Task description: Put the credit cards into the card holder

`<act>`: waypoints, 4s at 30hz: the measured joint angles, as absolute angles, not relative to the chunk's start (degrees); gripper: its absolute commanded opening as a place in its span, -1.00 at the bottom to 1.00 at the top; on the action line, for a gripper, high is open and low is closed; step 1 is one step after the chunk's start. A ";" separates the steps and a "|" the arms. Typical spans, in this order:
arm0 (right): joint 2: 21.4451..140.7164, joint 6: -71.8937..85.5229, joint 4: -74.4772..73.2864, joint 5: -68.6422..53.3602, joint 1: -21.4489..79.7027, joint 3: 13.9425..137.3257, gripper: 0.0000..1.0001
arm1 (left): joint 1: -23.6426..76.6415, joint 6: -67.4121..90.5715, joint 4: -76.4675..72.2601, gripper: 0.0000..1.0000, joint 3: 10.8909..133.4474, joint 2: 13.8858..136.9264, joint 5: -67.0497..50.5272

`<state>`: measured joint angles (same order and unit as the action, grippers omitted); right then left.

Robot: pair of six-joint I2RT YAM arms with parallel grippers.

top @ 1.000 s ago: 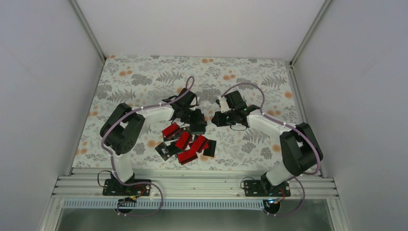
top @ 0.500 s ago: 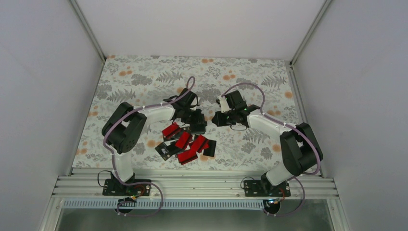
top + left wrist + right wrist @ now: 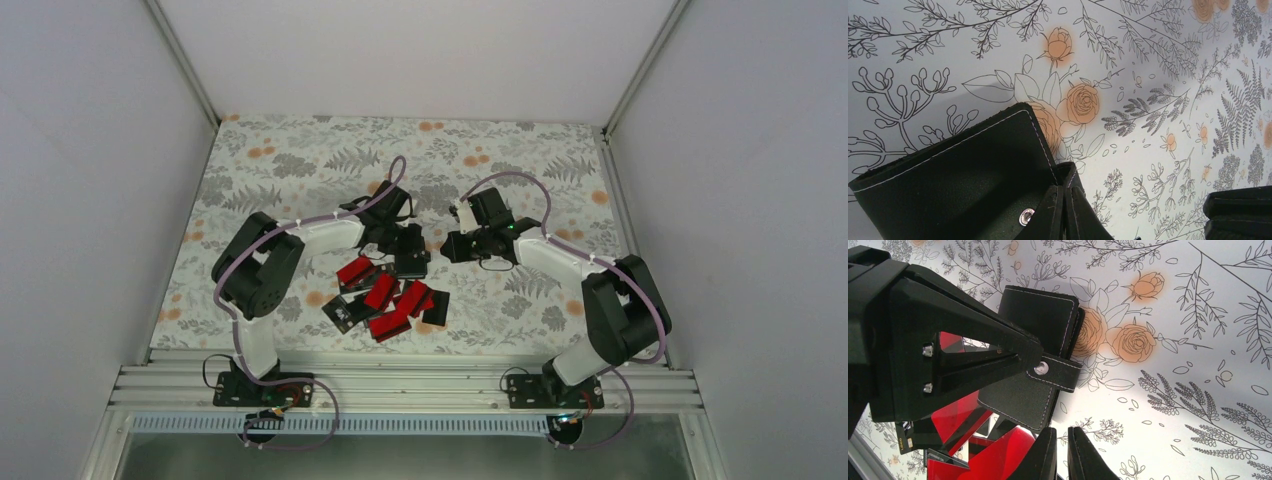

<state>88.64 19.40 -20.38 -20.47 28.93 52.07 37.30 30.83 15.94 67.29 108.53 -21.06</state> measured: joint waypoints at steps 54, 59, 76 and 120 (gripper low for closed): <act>103.55 21.54 -9.37 -36.60 29.67 50.81 -0.91 | 36.75 30.13 16.91 -0.95 66.46 108.53 -18.85; 103.55 21.54 -9.41 -36.38 29.67 50.85 -0.91 | 36.64 29.43 17.06 -0.95 66.43 108.53 -18.61; 103.66 21.56 -9.43 -35.94 29.67 51.03 -0.91 | 36.51 28.64 17.69 -0.95 66.43 108.51 -17.50; 104.14 21.58 -10.55 -35.40 29.67 51.88 -0.91 | 47.03 26.13 9.19 -0.95 59.88 106.21 9.32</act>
